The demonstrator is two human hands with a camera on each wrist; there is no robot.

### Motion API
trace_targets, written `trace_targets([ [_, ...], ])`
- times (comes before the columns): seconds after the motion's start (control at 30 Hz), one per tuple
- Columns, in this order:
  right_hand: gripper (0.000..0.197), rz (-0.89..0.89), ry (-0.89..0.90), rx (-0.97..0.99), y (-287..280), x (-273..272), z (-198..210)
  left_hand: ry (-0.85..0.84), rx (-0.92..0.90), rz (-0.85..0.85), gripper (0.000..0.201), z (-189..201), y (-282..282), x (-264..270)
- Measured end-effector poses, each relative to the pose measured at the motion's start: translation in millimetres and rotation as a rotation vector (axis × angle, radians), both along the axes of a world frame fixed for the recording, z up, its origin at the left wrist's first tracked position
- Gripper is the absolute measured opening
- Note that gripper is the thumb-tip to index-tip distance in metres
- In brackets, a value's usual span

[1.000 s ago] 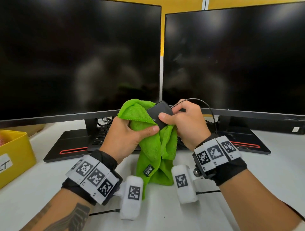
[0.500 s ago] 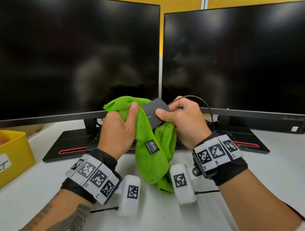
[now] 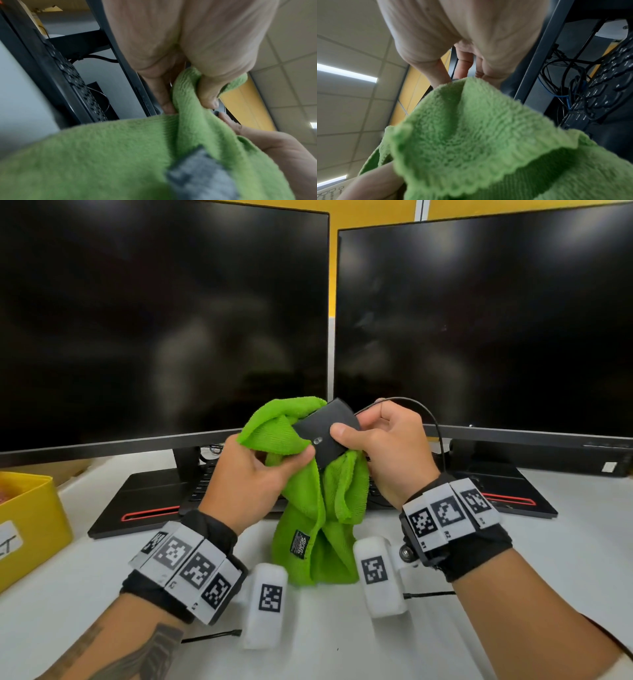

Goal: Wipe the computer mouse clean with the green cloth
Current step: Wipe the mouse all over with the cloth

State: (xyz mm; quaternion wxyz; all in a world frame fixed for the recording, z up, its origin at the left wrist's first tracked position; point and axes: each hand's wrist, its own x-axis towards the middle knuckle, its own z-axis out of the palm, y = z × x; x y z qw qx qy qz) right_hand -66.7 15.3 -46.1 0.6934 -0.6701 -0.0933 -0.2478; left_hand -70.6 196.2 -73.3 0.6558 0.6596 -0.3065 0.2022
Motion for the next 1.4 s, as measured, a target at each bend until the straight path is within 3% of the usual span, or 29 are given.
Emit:
trace_targets([
  [0.27,0.035,0.067,-0.044,-0.015,5,0,-1,0.000,-0.044,0.154,0.019,-3,4,10],
  [0.43,0.034,0.077,-0.031,0.013,1,1,1,0.213,-0.131,0.205,0.023,-3,3,12],
  [0.5,0.032,0.063,-0.039,0.026,-1,1,1,0.226,-0.051,0.087,0.018,-3,-1,8],
  [0.6,0.030,0.057,-0.027,0.028,-2,2,-1,0.133,0.108,-0.035,0.052,-10,-6,2],
  [0.67,0.030,0.071,-0.007,0.037,-2,3,-1,0.100,0.136,-0.005,0.059,-10,-7,1],
  [0.87,0.032,0.074,0.010,0.066,-4,3,0,0.093,0.084,-0.050,0.056,-8,-8,-3],
  [1.0,0.030,0.045,0.029,0.027,-3,1,-1,0.177,0.075,-0.119,0.048,-9,-11,-6],
  [1.17,0.027,0.075,0.059,0.021,-3,0,-2,0.193,0.080,-0.040,0.040,-11,-9,2],
  [1.3,0.027,0.091,0.087,0.011,-1,-4,1,0.103,0.192,0.230,0.034,-10,-3,10],
  [1.4,0.024,0.111,0.101,-0.007,0,-7,1,0.065,0.249,0.346,0.046,-7,-2,10],
])
